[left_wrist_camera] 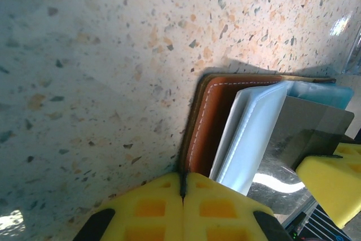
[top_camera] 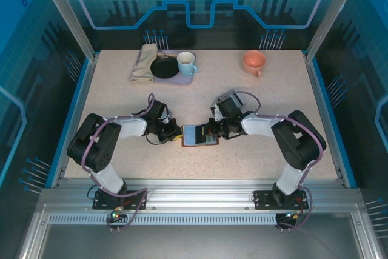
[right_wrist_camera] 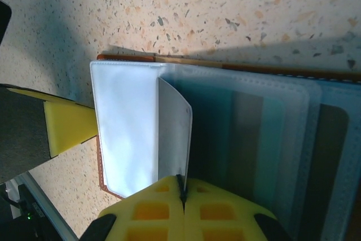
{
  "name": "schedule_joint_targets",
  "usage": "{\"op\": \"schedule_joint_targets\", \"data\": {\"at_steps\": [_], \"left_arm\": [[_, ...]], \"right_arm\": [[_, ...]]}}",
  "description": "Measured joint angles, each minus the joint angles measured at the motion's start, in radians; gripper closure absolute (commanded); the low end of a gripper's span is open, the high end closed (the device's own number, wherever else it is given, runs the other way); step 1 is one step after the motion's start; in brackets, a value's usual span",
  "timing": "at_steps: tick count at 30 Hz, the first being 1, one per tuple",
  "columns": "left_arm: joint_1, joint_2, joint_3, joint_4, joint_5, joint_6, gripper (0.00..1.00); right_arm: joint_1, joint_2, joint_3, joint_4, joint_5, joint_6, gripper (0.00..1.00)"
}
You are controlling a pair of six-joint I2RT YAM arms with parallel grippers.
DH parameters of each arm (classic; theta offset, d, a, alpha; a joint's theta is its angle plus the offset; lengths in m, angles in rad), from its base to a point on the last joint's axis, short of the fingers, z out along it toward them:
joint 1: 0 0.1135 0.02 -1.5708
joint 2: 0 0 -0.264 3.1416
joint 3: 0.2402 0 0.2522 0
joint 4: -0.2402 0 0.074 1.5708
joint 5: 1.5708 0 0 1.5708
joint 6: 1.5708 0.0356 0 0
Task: Put the credit cards into the card holder
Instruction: Insert the credit card into the card slot.
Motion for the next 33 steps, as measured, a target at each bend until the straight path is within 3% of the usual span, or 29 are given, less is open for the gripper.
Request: {"op": "schedule_joint_targets", "data": {"at_steps": [12, 15, 17, 21, 28, 33], "left_arm": [[0.000, 0.000, 0.002, -0.001, 0.000, 0.000, 1.00], [0.000, 0.000, 0.002, -0.002, 0.000, 0.000, 1.00], [0.000, 0.000, 0.006, -0.008, -0.003, 0.000, 1.00], [-0.005, 0.002, 0.007, -0.008, -0.003, 0.000, 1.00], [-0.009, 0.006, 0.011, -0.008, -0.003, 0.000, 1.00], [-0.010, 0.006, 0.011, -0.008, -0.003, 0.000, 1.00]], "right_arm": [[0.031, 0.079, 0.056, 0.039, -0.031, 0.050, 0.95], [0.036, 0.088, 0.080, 0.014, -0.028, 0.054, 0.90], [0.039, 0.087, 0.093, -0.009, -0.015, 0.051, 0.77], [0.041, 0.078, 0.101, -0.055, 0.008, 0.030, 0.66], [0.040, 0.061, 0.126, -0.153, 0.040, -0.013, 0.65], [0.040, 0.062, 0.138, -0.190, 0.050, -0.034, 0.80]]}}
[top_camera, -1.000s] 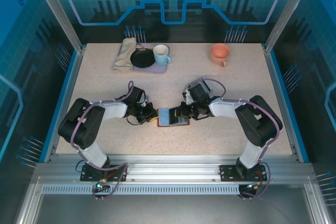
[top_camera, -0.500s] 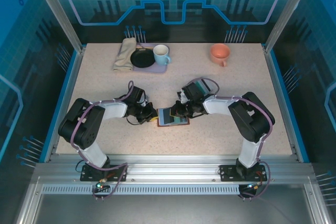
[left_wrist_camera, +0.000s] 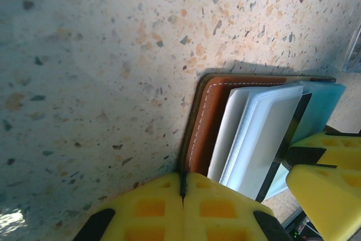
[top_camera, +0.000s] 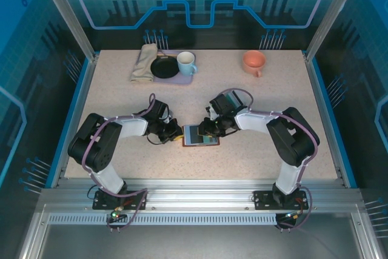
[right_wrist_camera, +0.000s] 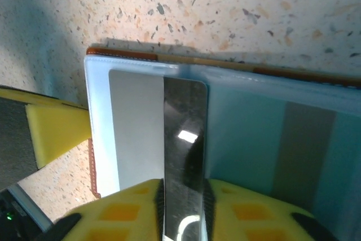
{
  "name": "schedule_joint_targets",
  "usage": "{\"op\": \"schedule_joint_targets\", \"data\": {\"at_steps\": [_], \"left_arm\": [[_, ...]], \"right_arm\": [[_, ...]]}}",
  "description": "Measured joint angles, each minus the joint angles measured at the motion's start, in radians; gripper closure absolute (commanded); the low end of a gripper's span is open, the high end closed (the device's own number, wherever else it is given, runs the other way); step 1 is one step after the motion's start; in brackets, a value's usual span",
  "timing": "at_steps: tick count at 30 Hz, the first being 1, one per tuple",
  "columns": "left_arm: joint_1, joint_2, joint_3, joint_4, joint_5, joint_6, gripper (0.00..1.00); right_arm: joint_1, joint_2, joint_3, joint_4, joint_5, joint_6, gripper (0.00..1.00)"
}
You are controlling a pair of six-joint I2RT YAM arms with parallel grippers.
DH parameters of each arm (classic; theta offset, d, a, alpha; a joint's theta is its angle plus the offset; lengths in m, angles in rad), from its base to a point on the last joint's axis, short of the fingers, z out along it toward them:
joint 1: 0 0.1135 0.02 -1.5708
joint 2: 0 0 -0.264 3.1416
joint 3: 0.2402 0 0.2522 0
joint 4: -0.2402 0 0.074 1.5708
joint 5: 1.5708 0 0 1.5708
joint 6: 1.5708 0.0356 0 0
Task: Put the credit cards into the card holder
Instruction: Insert the credit card into the card slot.
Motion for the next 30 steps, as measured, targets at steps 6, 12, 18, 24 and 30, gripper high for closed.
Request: {"op": "schedule_joint_targets", "data": {"at_steps": [6, 12, 18, 24, 30], "left_arm": [[0.000, 0.000, 0.000, 0.000, 0.000, 0.000, 1.00], [0.000, 0.000, 0.000, 0.000, 0.000, 0.000, 1.00], [0.000, 0.000, 0.002, -0.003, 0.000, 0.003, 1.00], [0.000, -0.011, 0.032, -0.074, -0.010, 0.030, 1.00], [0.000, -0.053, 0.085, -0.163, -0.016, 0.065, 1.00]], "right_arm": [[0.011, 0.047, 0.048, -0.037, -0.001, -0.004, 0.88], [0.033, 0.071, 0.078, -0.037, -0.006, -0.004, 0.88], [0.039, 0.066, 0.095, -0.068, -0.003, -0.020, 0.82], [0.038, -0.116, 0.098, -0.238, 0.198, -0.081, 0.56], [0.024, -0.246, 0.107, -0.375, 0.391, -0.135, 0.45]]}}
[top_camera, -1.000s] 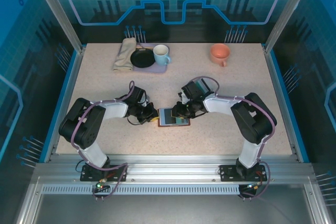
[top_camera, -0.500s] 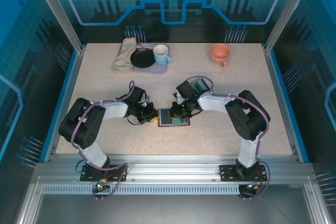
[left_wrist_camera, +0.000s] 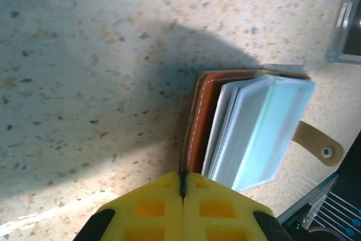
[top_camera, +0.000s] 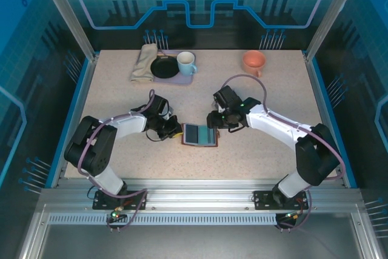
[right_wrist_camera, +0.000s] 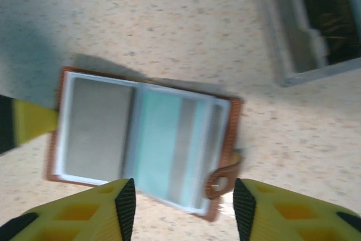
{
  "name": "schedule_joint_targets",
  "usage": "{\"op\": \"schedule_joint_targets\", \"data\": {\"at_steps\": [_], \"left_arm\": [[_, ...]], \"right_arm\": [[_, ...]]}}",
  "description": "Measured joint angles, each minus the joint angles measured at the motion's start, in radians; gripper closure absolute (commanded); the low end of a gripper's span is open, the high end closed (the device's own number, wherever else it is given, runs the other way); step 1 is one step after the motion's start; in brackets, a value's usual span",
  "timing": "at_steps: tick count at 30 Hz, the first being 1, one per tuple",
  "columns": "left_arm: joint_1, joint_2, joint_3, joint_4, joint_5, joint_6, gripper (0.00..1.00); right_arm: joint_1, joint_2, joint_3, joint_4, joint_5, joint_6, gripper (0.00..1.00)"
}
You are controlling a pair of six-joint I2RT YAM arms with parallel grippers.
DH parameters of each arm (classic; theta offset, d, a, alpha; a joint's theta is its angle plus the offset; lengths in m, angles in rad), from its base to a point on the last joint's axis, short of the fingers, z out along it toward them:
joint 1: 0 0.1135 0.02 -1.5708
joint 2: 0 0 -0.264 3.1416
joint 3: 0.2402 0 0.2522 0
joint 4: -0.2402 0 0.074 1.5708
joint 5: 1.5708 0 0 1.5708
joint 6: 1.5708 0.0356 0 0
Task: Put the credit cards into the card holder
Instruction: Insert the credit card into the card slot, then close the card holder at the center of the table.
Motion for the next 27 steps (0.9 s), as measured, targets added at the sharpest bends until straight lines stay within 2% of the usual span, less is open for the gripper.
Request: {"op": "schedule_joint_targets", "data": {"at_steps": [3, 13, 22, 27], "left_arm": [[0.000, -0.006, 0.024, -0.026, -0.004, 0.018, 1.00], [-0.001, -0.007, 0.030, -0.075, -0.007, 0.042, 1.00], [-0.001, -0.007, 0.033, -0.085, -0.007, 0.043, 1.00], [-0.002, -0.007, 0.033, -0.085, -0.007, 0.043, 1.00]], "right_arm": [[-0.013, 0.004, -0.016, -0.031, 0.028, -0.014, 0.39], [-0.014, 0.056, -0.024, -0.082, 0.035, -0.033, 0.36], [-0.006, 0.097, 0.018, -0.088, -0.014, -0.045, 0.38], [0.023, 0.147, 0.060, -0.098, -0.016, -0.048, 0.44]]}}
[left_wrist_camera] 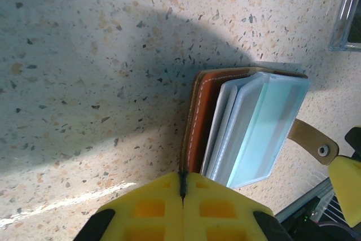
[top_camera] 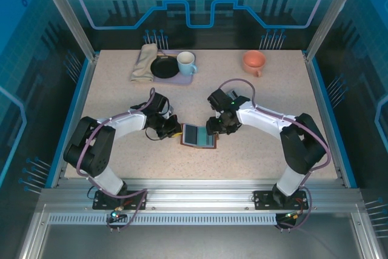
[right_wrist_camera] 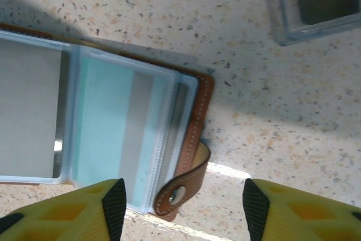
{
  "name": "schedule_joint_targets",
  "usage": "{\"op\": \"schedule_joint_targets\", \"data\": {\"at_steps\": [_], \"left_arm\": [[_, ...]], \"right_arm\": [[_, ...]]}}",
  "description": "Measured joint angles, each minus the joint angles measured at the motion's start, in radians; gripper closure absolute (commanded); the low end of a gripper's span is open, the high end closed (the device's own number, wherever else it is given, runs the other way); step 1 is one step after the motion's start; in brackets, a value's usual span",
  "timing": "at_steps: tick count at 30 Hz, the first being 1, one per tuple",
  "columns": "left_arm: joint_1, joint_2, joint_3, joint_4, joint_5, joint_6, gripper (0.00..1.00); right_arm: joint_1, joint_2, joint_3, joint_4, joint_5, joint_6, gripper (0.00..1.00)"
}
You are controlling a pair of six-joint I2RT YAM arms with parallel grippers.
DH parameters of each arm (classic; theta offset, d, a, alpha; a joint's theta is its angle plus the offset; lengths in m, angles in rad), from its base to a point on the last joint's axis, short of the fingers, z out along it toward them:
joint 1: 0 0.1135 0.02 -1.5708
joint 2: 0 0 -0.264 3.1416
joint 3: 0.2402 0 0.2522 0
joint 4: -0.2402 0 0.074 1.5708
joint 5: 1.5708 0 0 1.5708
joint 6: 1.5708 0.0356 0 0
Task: Put the credit cards into the card holder
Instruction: Close the card holder at the center of the table.
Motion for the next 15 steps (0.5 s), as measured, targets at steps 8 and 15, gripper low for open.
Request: {"op": "schedule_joint_targets", "data": {"at_steps": [8, 15], "left_arm": [[0.000, -0.001, 0.000, -0.002, 0.000, 0.000, 1.00], [0.000, -0.003, 0.000, -0.006, -0.001, 0.000, 1.00]], "right_arm": [[0.016, 0.016, 0.011, -0.032, 0.010, 0.011, 0.69], [0.016, 0.017, 0.011, -0.042, 0.010, 0.008, 0.77]]}}
